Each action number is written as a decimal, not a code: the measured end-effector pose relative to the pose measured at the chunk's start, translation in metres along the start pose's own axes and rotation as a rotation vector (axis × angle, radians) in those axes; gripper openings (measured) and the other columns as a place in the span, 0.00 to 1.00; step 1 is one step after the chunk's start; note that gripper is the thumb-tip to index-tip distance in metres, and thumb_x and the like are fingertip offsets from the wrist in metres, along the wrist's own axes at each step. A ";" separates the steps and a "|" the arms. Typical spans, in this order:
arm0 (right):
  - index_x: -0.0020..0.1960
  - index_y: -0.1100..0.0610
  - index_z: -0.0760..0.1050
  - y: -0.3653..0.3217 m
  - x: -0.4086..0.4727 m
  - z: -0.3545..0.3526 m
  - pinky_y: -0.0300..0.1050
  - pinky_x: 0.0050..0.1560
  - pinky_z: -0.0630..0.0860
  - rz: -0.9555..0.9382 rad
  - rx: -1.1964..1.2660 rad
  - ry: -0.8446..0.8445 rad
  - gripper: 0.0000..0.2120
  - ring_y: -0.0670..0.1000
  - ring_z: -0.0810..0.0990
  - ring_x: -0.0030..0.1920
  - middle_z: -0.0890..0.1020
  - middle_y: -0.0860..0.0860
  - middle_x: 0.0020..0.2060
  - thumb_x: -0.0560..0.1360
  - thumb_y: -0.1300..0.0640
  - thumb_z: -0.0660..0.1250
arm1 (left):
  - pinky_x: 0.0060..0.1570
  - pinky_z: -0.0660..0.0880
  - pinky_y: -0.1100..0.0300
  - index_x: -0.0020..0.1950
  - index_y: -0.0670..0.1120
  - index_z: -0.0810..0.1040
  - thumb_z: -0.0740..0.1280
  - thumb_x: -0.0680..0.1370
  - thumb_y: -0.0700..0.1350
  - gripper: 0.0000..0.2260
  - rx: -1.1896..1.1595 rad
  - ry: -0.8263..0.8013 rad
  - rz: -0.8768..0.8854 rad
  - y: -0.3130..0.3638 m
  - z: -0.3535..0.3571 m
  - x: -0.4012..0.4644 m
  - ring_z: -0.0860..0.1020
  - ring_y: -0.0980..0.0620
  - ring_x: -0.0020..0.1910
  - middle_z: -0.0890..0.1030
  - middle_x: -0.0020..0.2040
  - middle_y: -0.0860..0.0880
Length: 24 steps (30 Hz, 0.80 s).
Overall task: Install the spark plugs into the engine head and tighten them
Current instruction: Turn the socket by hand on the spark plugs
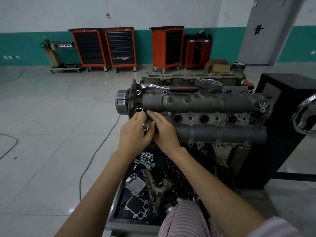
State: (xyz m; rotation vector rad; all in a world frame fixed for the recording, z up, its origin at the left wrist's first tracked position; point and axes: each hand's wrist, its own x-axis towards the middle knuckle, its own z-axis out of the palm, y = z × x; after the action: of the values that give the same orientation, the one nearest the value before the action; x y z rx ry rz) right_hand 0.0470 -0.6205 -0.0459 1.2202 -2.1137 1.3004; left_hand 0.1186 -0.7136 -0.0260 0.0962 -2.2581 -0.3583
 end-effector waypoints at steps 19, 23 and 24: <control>0.68 0.62 0.67 0.009 0.003 0.000 0.37 0.60 0.68 -0.084 -0.049 -0.042 0.27 0.49 0.71 0.62 0.71 0.56 0.66 0.70 0.67 0.67 | 0.26 0.57 0.63 0.36 0.46 0.61 0.68 0.76 0.43 0.15 -0.072 0.030 -0.044 0.000 -0.002 0.003 0.65 0.51 0.29 0.66 0.32 0.52; 0.61 0.62 0.75 0.009 0.005 0.002 0.45 0.58 0.72 -0.010 0.054 -0.006 0.17 0.54 0.77 0.56 0.79 0.57 0.56 0.72 0.69 0.64 | 0.28 0.59 0.62 0.40 0.46 0.63 0.67 0.76 0.43 0.13 -0.049 0.009 -0.022 -0.002 -0.002 0.001 0.65 0.52 0.31 0.68 0.36 0.52; 0.57 0.63 0.77 0.010 0.005 0.003 0.44 0.56 0.72 0.015 0.074 0.023 0.14 0.54 0.78 0.54 0.80 0.57 0.53 0.72 0.68 0.64 | 0.27 0.58 0.63 0.40 0.45 0.63 0.67 0.76 0.43 0.13 -0.040 0.006 -0.013 -0.001 -0.003 0.000 0.65 0.52 0.30 0.68 0.36 0.52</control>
State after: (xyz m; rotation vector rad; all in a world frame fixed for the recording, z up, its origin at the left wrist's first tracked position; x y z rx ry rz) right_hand 0.0366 -0.6235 -0.0490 1.2154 -2.0797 1.4041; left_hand 0.1206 -0.7152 -0.0248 0.0906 -2.2445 -0.4097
